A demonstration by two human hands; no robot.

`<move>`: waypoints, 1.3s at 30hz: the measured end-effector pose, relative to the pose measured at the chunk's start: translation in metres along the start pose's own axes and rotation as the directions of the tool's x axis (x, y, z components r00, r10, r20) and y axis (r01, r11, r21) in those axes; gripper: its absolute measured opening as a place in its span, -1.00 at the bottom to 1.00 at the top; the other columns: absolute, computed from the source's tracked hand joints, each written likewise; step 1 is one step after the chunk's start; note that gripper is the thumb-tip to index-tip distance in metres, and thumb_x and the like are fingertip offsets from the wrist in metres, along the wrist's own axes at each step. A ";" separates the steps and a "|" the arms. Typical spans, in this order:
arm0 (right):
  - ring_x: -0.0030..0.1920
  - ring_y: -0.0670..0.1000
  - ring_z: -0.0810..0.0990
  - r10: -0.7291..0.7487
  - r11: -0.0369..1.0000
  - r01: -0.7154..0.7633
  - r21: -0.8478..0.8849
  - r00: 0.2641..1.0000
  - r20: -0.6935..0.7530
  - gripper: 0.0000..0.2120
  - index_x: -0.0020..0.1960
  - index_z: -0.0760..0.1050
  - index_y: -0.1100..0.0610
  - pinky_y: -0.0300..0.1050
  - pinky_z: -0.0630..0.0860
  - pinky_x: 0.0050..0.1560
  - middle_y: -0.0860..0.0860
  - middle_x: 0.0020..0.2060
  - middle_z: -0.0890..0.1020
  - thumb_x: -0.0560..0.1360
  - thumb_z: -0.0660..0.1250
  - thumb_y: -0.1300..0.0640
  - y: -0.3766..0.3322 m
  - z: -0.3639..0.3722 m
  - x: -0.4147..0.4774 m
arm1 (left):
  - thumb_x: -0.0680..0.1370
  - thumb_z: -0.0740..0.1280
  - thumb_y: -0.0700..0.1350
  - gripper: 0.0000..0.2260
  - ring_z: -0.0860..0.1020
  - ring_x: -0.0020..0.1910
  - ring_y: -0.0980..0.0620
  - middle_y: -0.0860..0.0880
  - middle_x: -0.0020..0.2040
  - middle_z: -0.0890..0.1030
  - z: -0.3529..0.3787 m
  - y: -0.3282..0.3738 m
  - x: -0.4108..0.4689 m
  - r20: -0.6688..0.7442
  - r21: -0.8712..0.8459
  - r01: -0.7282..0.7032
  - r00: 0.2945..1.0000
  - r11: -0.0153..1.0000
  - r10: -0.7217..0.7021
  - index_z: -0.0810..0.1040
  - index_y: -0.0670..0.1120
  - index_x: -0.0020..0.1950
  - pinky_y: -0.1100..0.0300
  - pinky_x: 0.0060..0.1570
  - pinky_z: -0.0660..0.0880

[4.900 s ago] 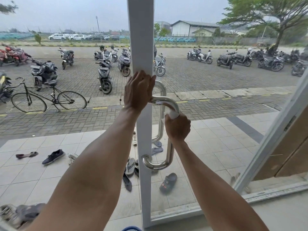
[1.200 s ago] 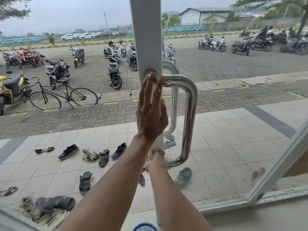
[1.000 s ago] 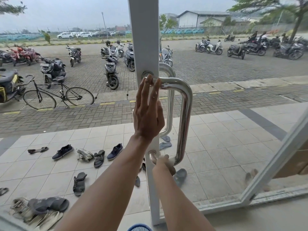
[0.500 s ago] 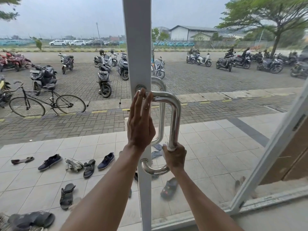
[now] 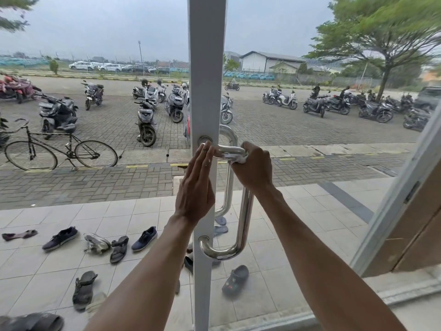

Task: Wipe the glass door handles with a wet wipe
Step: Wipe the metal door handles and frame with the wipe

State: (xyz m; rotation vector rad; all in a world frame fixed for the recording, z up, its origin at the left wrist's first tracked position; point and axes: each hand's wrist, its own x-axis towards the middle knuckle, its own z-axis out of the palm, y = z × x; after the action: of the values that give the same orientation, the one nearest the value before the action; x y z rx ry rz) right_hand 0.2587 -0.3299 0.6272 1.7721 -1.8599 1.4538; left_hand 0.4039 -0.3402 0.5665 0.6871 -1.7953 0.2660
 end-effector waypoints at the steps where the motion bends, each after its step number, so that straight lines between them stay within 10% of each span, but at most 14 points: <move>1: -0.41 0.12 0.58 -0.060 0.993 0.061 -0.098 0.998 0.007 -0.97 -0.24 0.53 0.09 -0.26 0.31 -0.42 0.06 -0.43 0.64 0.33 0.37 0.17 -0.004 -0.002 0.002 | 0.51 0.07 -0.48 -0.49 0.22 0.55 -0.16 -0.26 0.52 0.28 0.000 0.000 -0.001 0.003 0.004 -0.001 1.000 1.000 0.001 0.24 -0.34 0.49 -0.05 0.51 0.26; 7: -0.34 0.21 0.67 -0.243 0.868 0.266 -0.420 0.964 0.109 -0.91 -0.20 0.60 0.15 -0.14 0.47 -0.38 0.14 -0.36 0.67 0.30 0.44 0.18 -0.039 -0.003 0.007 | 0.48 0.08 -0.47 -0.44 0.22 0.55 -0.15 -0.28 0.52 0.25 -0.001 0.003 -0.002 0.015 0.034 0.038 0.999 0.999 -0.039 0.19 -0.35 0.50 -0.09 0.49 0.28; 18: -0.28 -0.01 0.62 -0.151 0.729 0.272 -0.628 0.959 0.241 -0.78 -0.27 0.54 0.02 -0.18 0.36 -0.36 -0.05 -0.36 0.59 0.55 0.30 0.14 -0.086 0.029 0.010 | 0.51 0.12 -0.32 -0.45 0.26 0.52 -0.13 -0.26 0.51 0.29 -0.012 -0.001 0.001 -0.011 0.135 0.138 0.990 0.981 -0.138 0.17 -0.32 0.52 0.10 0.50 0.21; 23: -0.19 0.11 0.63 -0.237 0.818 0.325 -0.474 0.942 0.237 -0.60 0.30 0.33 0.22 -0.10 0.49 -0.25 0.11 -0.06 0.57 0.56 0.23 0.02 -0.085 0.024 0.011 | 0.49 0.09 -0.36 -0.45 0.29 0.49 -0.15 -0.27 0.50 0.30 -0.025 0.006 -0.004 -0.004 0.184 0.170 0.985 0.968 -0.172 0.20 -0.33 0.51 0.03 0.43 0.27; 29: -0.19 0.20 0.63 -0.525 0.813 0.567 -0.133 0.812 0.254 -0.79 -0.03 0.47 0.17 0.06 0.53 -0.04 0.12 -0.20 0.61 0.57 0.15 0.05 -0.064 -0.018 -0.004 | 0.48 0.21 -0.37 -0.45 0.34 0.44 -0.12 -0.28 0.45 0.39 -0.026 0.028 0.007 -0.049 0.206 0.034 0.999 0.978 -0.024 0.23 -0.30 0.48 -0.06 0.38 0.35; 33: -0.22 0.12 0.65 -0.490 0.867 0.496 0.044 0.835 0.253 -0.75 0.20 0.46 0.24 -0.23 0.52 -0.24 0.20 -0.10 0.66 0.53 0.31 0.27 -0.049 -0.034 -0.002 | 0.53 0.07 -0.24 -0.45 0.24 0.51 -0.02 -0.19 0.52 0.29 -0.026 0.030 0.014 -0.126 0.267 0.178 0.981 0.947 -0.149 0.12 -0.24 0.54 -0.04 0.46 0.21; 39: -0.20 0.12 0.69 -0.226 0.902 0.285 -0.323 0.951 0.210 -0.54 0.00 0.62 0.22 -0.19 0.41 -0.24 0.14 -0.13 0.70 0.44 0.40 -0.19 -0.053 -0.018 0.003 | 0.53 0.08 -0.25 -0.39 0.27 0.49 -0.02 -0.13 0.54 0.24 -0.046 0.015 0.005 -0.122 0.303 0.217 0.975 0.928 -0.188 0.02 -0.14 0.58 0.02 0.43 0.21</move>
State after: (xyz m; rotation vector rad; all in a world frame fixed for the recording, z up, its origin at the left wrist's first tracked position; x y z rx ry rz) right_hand 0.2937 -0.3085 0.6649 1.9120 -1.7403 0.8407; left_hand 0.4309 -0.3067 0.5888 1.0634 -1.5947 0.4425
